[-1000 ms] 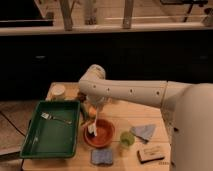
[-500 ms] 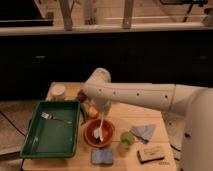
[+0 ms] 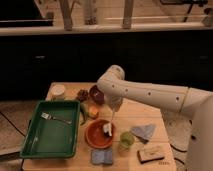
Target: Wipe red bowl with brush
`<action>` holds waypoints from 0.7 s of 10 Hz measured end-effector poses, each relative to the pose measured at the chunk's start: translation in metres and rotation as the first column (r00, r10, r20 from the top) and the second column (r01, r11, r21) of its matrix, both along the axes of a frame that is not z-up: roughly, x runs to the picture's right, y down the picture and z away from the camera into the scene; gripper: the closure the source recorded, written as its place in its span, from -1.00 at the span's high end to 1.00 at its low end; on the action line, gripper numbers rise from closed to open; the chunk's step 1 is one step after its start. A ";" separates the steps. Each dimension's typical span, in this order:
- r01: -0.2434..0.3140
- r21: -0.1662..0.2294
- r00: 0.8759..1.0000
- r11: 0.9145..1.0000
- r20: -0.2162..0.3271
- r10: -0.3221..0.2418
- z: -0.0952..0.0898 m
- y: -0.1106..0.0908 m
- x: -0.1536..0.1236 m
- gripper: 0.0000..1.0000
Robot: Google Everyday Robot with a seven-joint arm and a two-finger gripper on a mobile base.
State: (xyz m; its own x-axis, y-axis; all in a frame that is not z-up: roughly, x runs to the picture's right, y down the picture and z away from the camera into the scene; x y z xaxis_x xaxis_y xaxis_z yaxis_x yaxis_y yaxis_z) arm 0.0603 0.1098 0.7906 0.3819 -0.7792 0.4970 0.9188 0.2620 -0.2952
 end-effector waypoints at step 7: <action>0.049 -0.049 0.993 0.998 0.113 -0.043 -0.005 0.000 -0.054 -0.94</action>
